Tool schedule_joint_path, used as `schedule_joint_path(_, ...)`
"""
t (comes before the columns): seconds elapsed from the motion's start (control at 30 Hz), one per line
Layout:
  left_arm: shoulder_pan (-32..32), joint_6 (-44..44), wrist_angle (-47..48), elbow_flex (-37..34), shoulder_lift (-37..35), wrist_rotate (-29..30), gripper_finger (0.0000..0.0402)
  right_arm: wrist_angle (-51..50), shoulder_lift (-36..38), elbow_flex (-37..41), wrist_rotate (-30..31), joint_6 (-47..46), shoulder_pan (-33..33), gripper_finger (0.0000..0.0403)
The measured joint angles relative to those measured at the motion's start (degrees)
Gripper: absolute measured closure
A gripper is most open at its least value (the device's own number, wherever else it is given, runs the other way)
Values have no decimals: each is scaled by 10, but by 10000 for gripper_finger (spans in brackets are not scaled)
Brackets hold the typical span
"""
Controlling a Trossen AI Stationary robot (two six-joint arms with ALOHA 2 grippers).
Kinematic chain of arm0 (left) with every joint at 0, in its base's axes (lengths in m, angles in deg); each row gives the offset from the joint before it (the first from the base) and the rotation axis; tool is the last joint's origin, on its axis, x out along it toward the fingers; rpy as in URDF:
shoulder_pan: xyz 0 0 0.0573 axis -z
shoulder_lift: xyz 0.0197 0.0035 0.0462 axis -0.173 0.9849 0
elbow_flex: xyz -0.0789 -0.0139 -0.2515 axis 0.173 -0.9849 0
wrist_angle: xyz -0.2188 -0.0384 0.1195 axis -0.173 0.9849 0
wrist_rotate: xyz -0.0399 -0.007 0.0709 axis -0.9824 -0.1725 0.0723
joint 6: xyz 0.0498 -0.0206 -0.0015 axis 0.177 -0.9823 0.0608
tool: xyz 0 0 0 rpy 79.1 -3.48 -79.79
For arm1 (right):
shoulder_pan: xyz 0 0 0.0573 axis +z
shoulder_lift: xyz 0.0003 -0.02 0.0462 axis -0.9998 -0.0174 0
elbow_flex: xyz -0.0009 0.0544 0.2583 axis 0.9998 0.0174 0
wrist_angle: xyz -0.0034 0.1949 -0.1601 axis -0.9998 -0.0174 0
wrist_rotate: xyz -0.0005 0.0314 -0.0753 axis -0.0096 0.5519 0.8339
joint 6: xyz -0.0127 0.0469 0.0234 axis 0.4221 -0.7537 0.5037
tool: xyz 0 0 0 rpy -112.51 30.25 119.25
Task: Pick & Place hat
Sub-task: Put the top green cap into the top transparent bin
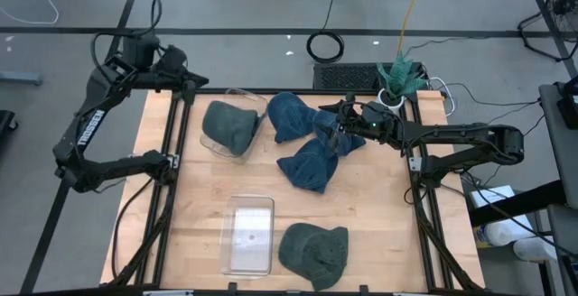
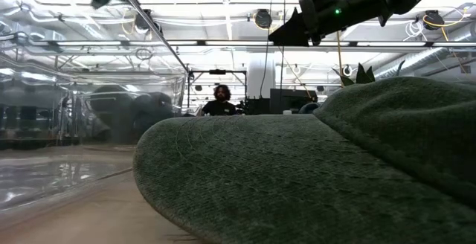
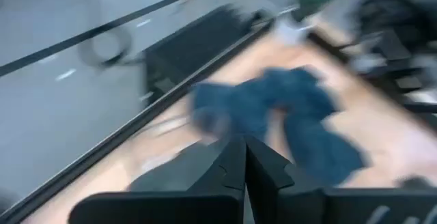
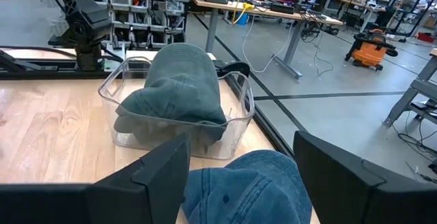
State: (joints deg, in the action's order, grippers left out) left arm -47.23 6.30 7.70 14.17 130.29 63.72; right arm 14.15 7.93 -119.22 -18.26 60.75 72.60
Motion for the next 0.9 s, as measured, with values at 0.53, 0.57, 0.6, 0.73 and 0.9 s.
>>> schedule_joint_path(0.53, -10, -34, 12, -212, 72, 84, 171, 0, 0, 0, 0, 1, 0, 156)
schedule_joint_path(0.57, -11, -35, 9, -221, 75, 81, 161, 0, 0, 0, 0, 0, 0, 156)
schedule_joint_path(0.6, -13, -39, 7, -227, 78, 81, 153, 0, 0, 0, 0, -1, 0, 156)
schedule_joint_path(0.73, -14, -49, 2, -246, 85, 105, 135, 2, 0, 0, 0, -2, 0, 156)
schedule_joint_path(0.9, -13, -40, -1, -255, 85, 72, 142, 4, 0, 0, 0, -2, 0, 156)
